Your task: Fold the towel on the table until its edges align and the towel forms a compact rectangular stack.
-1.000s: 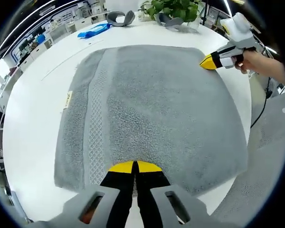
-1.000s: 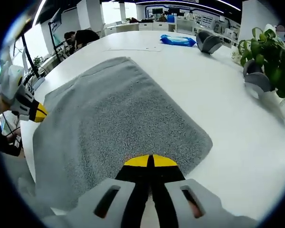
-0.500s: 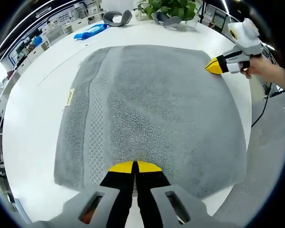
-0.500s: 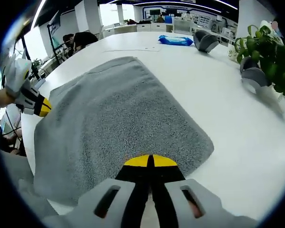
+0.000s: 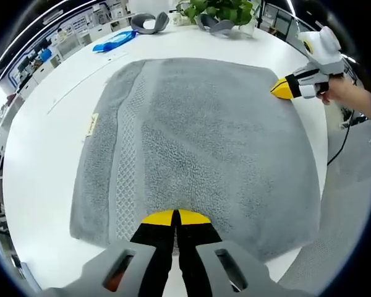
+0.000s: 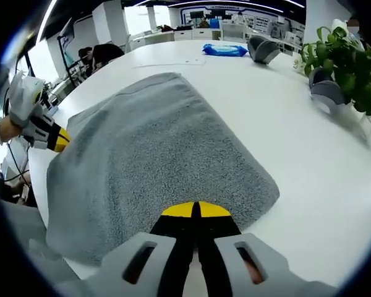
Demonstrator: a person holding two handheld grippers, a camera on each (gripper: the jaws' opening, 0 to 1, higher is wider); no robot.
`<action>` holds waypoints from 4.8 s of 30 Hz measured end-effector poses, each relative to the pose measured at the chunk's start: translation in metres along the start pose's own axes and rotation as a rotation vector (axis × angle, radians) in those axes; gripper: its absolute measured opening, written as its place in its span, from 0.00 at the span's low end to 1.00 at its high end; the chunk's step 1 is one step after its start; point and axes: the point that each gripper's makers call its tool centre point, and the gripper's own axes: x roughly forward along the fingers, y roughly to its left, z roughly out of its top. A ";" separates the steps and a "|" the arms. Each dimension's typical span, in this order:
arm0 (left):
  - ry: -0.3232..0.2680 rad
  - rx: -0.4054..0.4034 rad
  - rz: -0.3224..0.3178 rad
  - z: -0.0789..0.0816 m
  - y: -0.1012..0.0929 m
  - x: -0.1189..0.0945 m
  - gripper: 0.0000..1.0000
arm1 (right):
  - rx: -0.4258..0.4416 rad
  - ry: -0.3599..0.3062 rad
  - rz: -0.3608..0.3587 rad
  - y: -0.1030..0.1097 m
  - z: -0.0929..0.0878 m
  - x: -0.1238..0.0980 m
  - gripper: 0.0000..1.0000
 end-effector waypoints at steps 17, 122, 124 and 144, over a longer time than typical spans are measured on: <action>-0.013 0.034 -0.005 0.010 0.005 0.005 0.00 | 0.052 -0.011 -0.012 0.003 -0.010 -0.008 0.00; -0.028 0.190 -0.002 0.097 0.045 0.046 0.00 | -0.102 0.045 0.048 0.040 -0.050 -0.032 0.00; -0.031 0.189 0.000 0.097 0.045 0.047 0.00 | -0.097 0.043 0.047 0.040 -0.050 -0.032 0.00; -0.018 0.208 0.009 0.095 0.047 0.044 0.00 | -0.131 0.040 0.060 0.041 -0.050 -0.032 0.00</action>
